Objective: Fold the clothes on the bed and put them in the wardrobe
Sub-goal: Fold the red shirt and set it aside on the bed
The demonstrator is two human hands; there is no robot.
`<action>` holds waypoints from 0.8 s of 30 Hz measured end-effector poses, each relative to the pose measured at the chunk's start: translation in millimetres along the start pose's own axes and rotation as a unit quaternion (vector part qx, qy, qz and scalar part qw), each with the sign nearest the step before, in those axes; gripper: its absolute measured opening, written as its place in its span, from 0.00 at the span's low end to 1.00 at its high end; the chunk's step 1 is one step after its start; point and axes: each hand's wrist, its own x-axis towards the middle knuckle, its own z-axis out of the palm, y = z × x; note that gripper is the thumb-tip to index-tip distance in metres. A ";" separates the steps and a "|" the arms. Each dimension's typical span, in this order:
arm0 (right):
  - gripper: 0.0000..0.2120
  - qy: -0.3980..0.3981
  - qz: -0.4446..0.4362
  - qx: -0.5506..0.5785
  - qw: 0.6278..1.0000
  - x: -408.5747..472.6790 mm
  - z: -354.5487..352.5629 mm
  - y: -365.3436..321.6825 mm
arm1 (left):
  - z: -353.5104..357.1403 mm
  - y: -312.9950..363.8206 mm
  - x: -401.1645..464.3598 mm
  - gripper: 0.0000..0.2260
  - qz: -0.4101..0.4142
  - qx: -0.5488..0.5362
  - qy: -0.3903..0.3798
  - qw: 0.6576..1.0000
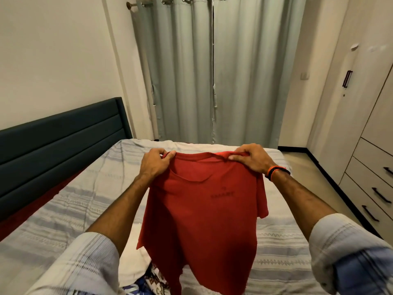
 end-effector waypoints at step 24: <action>0.10 0.202 0.127 0.027 0.971 14.5 30.8 -14.9 | -48.3 -42.3 4.5 0.16 0.042 -0.172 -0.383 0.907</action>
